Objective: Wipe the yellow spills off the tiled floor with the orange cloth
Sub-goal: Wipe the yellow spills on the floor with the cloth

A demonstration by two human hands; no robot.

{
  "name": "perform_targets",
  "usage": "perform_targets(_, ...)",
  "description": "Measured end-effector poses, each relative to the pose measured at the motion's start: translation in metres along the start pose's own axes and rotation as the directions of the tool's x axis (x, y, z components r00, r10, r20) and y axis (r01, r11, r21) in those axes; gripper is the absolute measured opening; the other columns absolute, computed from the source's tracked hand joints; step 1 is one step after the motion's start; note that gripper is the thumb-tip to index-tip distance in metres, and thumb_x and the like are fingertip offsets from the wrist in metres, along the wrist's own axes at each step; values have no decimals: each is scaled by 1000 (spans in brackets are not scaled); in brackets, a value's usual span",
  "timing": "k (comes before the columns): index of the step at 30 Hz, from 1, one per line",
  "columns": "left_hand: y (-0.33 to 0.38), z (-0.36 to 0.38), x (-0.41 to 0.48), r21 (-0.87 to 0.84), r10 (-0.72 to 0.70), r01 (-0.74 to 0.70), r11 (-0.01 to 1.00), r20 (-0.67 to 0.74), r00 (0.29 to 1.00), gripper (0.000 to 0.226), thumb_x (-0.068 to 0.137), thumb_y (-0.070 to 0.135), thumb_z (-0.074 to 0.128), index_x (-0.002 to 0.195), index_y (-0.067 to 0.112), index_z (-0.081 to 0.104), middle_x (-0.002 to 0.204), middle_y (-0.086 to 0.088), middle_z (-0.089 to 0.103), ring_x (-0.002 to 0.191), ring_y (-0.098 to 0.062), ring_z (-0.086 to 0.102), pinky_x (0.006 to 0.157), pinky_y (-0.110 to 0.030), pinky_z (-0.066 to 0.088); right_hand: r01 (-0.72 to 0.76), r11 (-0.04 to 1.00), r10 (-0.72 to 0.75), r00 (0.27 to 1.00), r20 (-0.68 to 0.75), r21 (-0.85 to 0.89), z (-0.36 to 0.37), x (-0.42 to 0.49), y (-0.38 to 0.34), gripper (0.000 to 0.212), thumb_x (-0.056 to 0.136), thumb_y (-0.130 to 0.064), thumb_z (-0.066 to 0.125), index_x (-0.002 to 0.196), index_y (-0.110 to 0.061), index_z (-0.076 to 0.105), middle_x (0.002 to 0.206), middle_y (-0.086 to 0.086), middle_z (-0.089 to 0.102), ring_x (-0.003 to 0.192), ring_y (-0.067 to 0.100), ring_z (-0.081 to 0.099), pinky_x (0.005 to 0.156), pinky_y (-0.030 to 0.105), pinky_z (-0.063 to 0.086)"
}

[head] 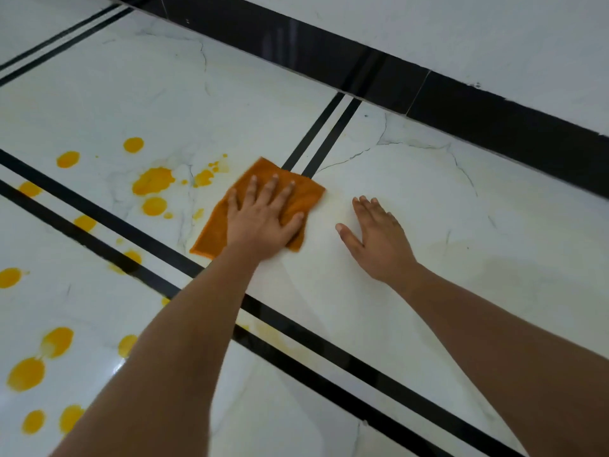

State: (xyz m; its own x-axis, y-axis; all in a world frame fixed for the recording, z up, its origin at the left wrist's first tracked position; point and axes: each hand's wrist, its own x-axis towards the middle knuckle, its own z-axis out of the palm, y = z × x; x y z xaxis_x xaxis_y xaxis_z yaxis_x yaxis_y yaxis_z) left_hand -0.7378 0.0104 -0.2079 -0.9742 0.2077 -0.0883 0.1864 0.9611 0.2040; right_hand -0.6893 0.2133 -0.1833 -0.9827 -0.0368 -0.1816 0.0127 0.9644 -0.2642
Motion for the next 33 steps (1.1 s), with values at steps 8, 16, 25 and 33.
perform_targets(8, -15, 0, -38, 20, 52, -52, 998, 31, 998, 70, 79, 73, 2, 144, 47, -1, 158, 8, 2, 145, -22, -7, 112, -52, -7, 146, 988, -145, 989, 9, -59, 12, -23, -1, 70, 92, -57, 15, 148, -17, 12, 158, 3, 9, 145, 19, 2, 113, 31, -1)
perform_targets(16, -38, -1, -113, 17, 15, -17, 1000, 76, 997, 65, 80, 75, 2, 139, 53, -12, 158, 9, -2, 143, -20, -14, 113, -50, -11, 302, 953, -302, 953, -12, -10, 30, -53, -26, 80, 87, -64, -2, 145, -17, 27, 154, 5, 23, 143, 22, 13, 113, 37, 7)
perform_targets(25, -63, -6, -187, 22, -60, 59, 998, 94, 994, 66, 82, 75, 3, 142, 50, -4, 158, 8, 2, 144, -22, -9, 113, -52, -8, 415, 910, -415, 909, 43, 26, 43, -84, -69, 73, 92, -58, 6, 140, -13, 39, 149, 9, 35, 140, 27, 24, 111, 43, 16)
perform_targets(33, -29, -1, -235, 22, 105, -111, 994, 207, 973, 69, 79, 76, 3, 142, 51, -13, 157, 11, -9, 142, -21, -22, 111, -55, -13, 293, 956, -292, 955, -50, 28, 46, -119, -46, 63, 92, -49, 21, 139, -12, 40, 148, 10, 36, 140, 27, 25, 111, 42, 17)
